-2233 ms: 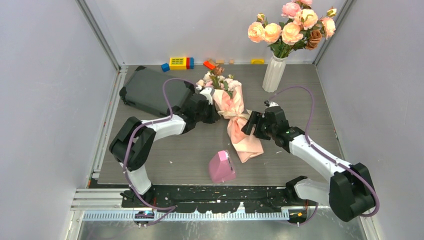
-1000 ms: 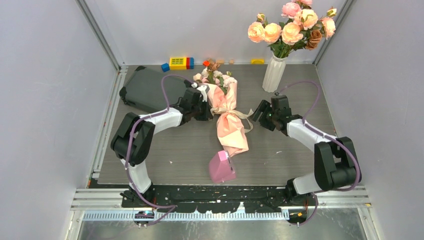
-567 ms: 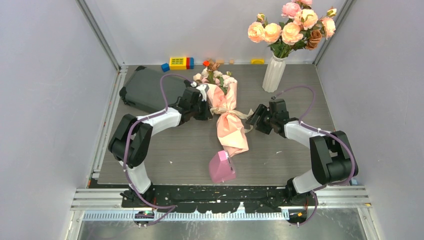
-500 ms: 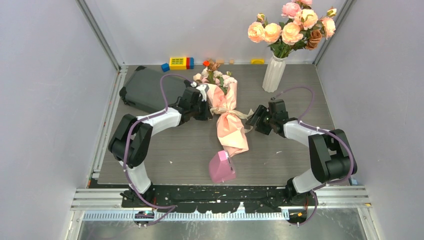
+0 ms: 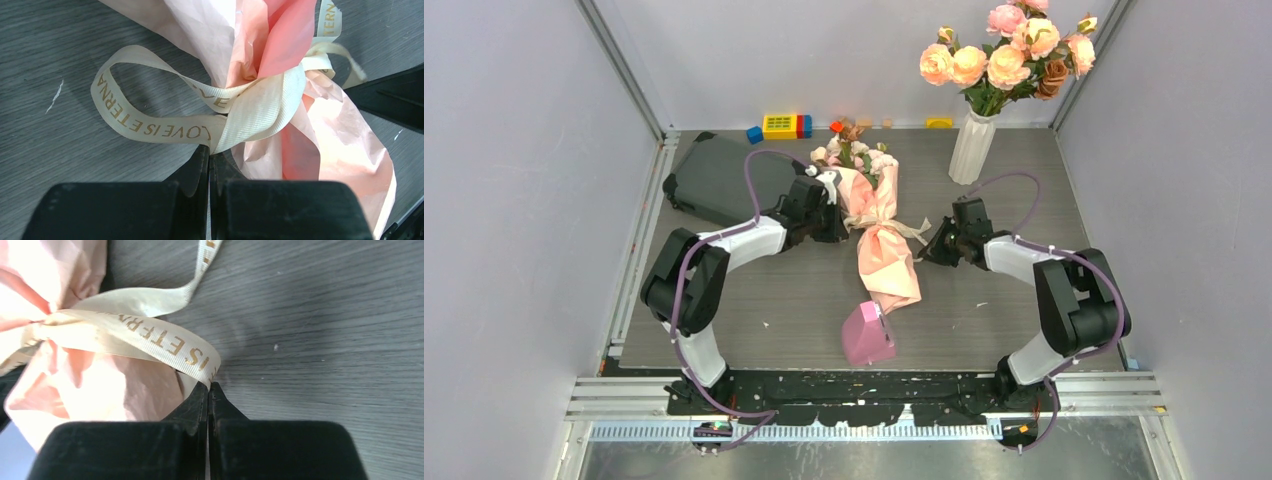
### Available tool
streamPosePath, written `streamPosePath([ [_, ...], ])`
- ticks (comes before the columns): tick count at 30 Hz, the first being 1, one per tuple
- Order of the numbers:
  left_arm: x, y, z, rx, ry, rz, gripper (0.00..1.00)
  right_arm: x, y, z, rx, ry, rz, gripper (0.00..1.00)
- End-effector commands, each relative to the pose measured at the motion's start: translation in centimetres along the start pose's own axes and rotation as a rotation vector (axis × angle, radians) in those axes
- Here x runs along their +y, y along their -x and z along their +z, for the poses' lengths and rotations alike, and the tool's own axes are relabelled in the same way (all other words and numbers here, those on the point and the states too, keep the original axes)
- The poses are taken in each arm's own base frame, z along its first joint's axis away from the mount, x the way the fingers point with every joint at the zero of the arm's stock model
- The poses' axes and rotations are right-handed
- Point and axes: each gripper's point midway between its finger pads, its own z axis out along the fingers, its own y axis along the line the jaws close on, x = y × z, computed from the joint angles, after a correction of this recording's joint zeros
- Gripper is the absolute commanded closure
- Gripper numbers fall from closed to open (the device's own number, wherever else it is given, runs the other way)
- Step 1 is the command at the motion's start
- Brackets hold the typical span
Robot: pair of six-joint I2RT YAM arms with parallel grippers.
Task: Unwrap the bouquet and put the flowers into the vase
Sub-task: Untie the ribbon from the wrapping paper.
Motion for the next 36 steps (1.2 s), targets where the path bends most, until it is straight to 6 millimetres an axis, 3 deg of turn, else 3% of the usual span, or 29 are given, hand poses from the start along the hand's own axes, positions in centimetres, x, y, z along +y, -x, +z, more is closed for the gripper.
streamPosePath([
  [1, -0.6, 1.4, -1.3, -0.047, -0.018, 0.016, 1.0, 4.5, 4.1, -3.1, -0.116, 0.084, -0.028, 1.0],
  [3, -0.6, 1.3, -1.3, -0.044, -0.017, 0.02, 1.0, 6.6, 6.1, -4.7, -0.173, 0.119, -0.05, 1.0],
  [7, -0.5, 1.1, -1.3, -0.042, -0.017, 0.018, 1.0, 8.5, 9.1, -5.6, -0.263, 0.128, -0.086, 1.0],
  [15, -0.4, 0.5, -1.5, -0.034, -0.02, 0.012, 1.0, 12.4, 13.3, -3.7, -0.455, 0.218, -0.19, 1.0],
  [19, -0.4, 0.2, -1.6, -0.029, -0.023, 0.006, 1.0, 13.3, 15.0, -2.5, -0.531, 0.221, -0.211, 0.96],
  [23, -0.4, -0.2, -1.8, -0.022, -0.024, 0.001, 1.0, 14.1, 16.2, -0.5, -0.543, 0.202, -0.246, 0.85],
  [28, -0.7, 0.3, -1.9, -0.049, -0.035, 0.004, 1.0, 13.8, 16.3, -0.1, -0.541, 0.158, -0.29, 0.55],
  [31, -0.7, 0.4, -2.0, -0.053, -0.036, 0.004, 1.0, 13.5, 15.7, -1.3, -0.538, 0.165, -0.284, 0.39],
  [36, -0.8, 0.4, -1.9, -0.053, -0.044, 0.004, 1.0, 11.2, 13.6, -3.3, -0.506, 0.117, -0.232, 0.28],
])
